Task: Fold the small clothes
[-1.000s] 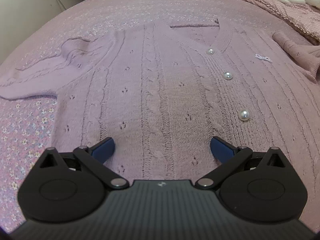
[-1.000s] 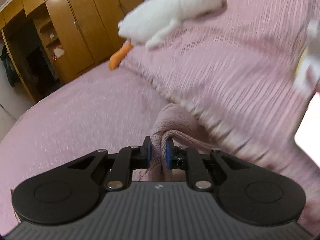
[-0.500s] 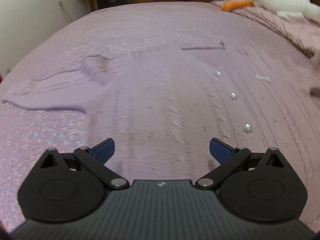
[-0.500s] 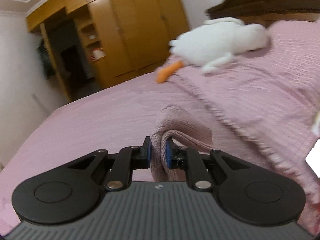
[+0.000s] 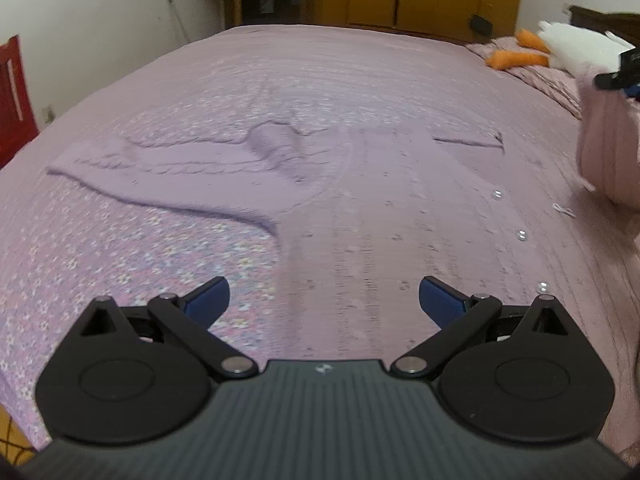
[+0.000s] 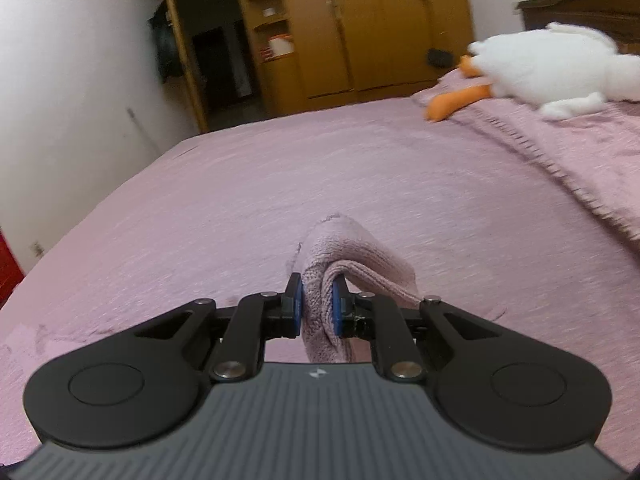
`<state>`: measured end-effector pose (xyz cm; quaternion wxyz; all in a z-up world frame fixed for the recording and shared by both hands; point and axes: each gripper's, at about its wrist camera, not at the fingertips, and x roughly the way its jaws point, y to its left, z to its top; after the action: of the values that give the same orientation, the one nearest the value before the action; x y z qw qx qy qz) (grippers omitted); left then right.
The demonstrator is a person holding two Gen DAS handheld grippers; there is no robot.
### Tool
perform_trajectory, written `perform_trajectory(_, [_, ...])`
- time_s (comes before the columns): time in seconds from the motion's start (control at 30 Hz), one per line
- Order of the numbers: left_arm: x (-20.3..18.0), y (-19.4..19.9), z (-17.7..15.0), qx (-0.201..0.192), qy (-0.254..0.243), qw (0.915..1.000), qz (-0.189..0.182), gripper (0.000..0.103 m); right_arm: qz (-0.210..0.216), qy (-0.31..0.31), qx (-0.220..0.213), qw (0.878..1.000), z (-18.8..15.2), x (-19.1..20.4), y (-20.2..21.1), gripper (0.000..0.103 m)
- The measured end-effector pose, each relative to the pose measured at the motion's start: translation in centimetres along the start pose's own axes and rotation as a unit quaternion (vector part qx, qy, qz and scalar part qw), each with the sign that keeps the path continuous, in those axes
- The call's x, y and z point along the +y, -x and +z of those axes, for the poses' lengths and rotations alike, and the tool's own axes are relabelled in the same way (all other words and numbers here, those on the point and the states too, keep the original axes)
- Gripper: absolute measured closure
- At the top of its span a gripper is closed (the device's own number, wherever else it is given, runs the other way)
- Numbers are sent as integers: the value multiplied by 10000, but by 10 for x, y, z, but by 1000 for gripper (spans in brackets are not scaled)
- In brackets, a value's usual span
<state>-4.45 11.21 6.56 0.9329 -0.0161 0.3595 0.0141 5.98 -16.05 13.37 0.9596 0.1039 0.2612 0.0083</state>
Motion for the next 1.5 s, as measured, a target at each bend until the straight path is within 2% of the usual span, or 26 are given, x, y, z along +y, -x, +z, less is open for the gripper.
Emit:
perform_trajectory(0.27, [28, 4, -9, 6, 249, 9993, 288, 0, 356, 544, 561, 9963, -58, 92, -54, 87])
perform_trajectory(0.4, [33, -2, -10, 25, 261, 9992, 310, 0, 467, 487, 967, 9930, -80, 100, -90, 84])
perform_trajectory(0.43, [32, -4, -11, 39, 267, 9992, 302, 0, 592, 377, 1095, 9915, -87, 95, -98, 72])
perform_trajectory(0.47, [32, -6, -10, 48, 277, 9992, 287, 0, 703, 306, 1213, 9896, -88, 92, -107, 66])
perform_trajectory(0.53, [30, -8, -11, 93, 292, 9992, 250, 0, 1023, 339, 1442, 9837, -99, 86, -117, 30])
perform_trajectory(0.63, [27, -13, -10, 154, 370, 9991, 100, 0, 1327, 445, 1462, 9793, -112, 85, -115, 24])
perform_trajectory(0.8, [13, -17, -8, 102, 254, 9996, 22, 0, 1596, 315, 1368, 9771, -99, 63, -85, 10])
perform_trajectory(0.9, [1, -20, 0, 78, 24, 10000, -32, 0, 1520, 518, 1202, 9797, -99, 46, -60, 10])
perform_trajectory(1.0, [-14, -21, 13, -19, -232, 9997, -121, 0, 1328, 396, 1113, 9841, -101, 15, -35, 10])
perform_trajectory(1.2, [-58, -28, 40, -149, -859, 9958, -280, 0, 590, 138, 903, 9941, -106, -51, -1, 10])
perform_trajectory(1.3, [-85, -35, 49, -349, -1180, 9919, -303, 0, -174, 56, 811, 9965, -111, -82, 7, 9])
perform_trajectory(1.37, [-106, -44, 54, -496, -1300, 9899, -257, 0, -536, 99, 774, 9955, -113, -97, 9, 9])
perform_trajectory(1.5, [-138, -67, 61, -589, -1401, 9876, -403, 0, -602, -146, 698, 9956, -118, -120, 9, 9])
